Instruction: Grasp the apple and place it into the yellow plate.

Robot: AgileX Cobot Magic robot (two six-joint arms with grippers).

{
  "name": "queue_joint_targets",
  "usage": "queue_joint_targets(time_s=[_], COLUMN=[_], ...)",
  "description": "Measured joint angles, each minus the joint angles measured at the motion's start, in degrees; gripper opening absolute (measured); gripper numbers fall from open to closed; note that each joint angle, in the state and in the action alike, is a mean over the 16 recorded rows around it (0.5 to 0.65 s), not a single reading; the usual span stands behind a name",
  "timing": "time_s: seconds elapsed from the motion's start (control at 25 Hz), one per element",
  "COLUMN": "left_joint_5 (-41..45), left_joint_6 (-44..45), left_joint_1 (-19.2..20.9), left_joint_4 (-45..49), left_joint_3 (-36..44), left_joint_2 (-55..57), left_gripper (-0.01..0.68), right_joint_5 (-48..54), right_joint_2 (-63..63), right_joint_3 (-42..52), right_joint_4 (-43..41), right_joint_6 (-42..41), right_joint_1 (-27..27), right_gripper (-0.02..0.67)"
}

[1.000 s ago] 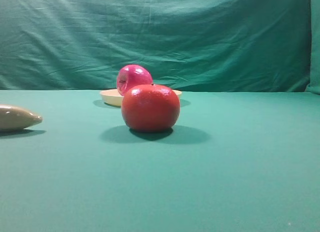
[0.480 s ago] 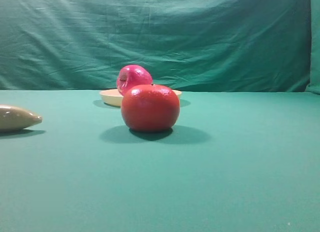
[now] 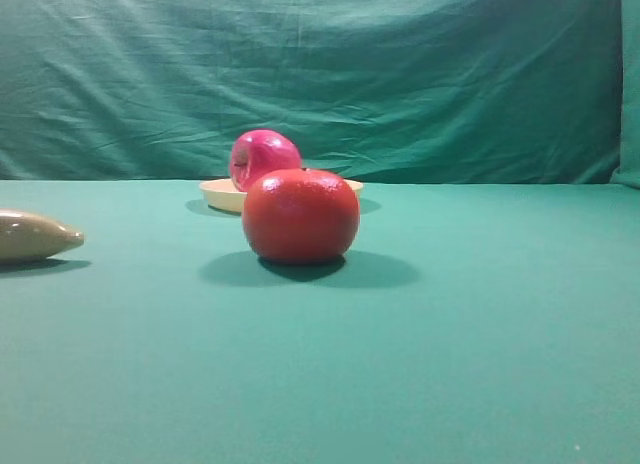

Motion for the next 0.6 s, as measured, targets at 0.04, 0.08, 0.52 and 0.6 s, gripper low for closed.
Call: queue_joint_targets(time_s=[0.04,0.08,0.52,0.6], left_joint_5=[0.0,0.0,0.0,0.0], left_joint_6=[0.0,0.0,0.0,0.0], left_joint_1=[0.0,0.0,0.0,0.0], left_joint_4=[0.0,0.0,0.0,0.0], left_joint_3=[0.0,0.0,0.0,0.0], left_joint_2=[0.0,0.0,0.0,0.0], left_gripper=[0.157,0.157,0.157,0.157], right_joint_5=[-0.3,-0.6,-7.3,-9.0], right_joint_2=[-1.2,-2.4,-14.5,-15.8], right_joint_3=[1.1,2.3,18.5,21.5], right_joint_4=[0.0,0.1,1.7,2.2], right_joint_6=[0.0,0.0,0.1,0.2], right_joint_1=[-1.4,-2.8,-14.2,-15.1], right_gripper=[0.0,0.0,0.0,0.0])
